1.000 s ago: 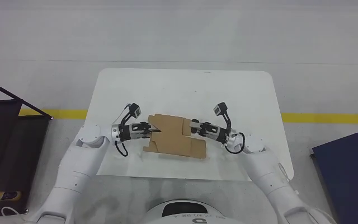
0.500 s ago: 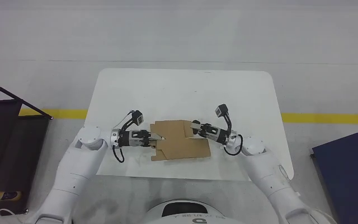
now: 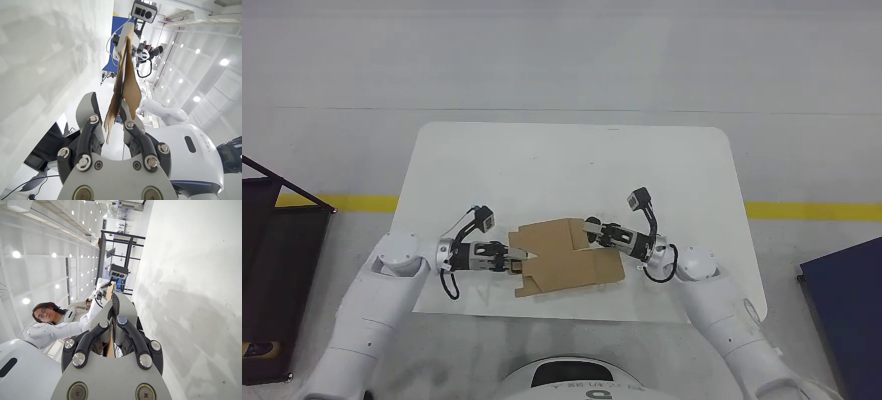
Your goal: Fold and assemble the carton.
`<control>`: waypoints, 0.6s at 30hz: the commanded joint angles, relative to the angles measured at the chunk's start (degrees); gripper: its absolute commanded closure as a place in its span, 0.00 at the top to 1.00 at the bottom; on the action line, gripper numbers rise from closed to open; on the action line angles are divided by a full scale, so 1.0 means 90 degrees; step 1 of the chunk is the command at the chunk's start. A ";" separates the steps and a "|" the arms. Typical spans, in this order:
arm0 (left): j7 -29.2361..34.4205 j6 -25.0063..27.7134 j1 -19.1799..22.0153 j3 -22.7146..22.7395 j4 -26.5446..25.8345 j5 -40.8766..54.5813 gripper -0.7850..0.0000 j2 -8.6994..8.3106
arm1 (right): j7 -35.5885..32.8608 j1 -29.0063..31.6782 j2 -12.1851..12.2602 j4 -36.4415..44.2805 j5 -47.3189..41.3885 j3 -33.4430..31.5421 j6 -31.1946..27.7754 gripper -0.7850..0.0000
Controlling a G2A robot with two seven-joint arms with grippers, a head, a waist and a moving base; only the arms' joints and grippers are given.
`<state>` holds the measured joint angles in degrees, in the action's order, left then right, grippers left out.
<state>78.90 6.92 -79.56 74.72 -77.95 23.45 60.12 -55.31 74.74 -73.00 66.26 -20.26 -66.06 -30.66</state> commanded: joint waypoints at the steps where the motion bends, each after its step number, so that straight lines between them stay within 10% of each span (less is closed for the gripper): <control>1: -0.0030 0.0002 -0.0072 0.0003 -0.0033 0.0065 0.23 -0.0009 | -0.0013 0.0000 0.0005 0.0008 -0.0105 -0.0011 -0.0025 0.00; 18: -0.0832 0.0559 -0.0763 0.0308 -0.0554 0.1287 0.29 -0.0021 | 0.0167 -0.0089 -0.0011 -0.0265 -0.1181 -0.0163 -0.0544 0.00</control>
<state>71.74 12.15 -86.26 77.33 -82.87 34.54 59.95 -54.14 74.01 -73.08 64.02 -30.87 -67.54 -35.33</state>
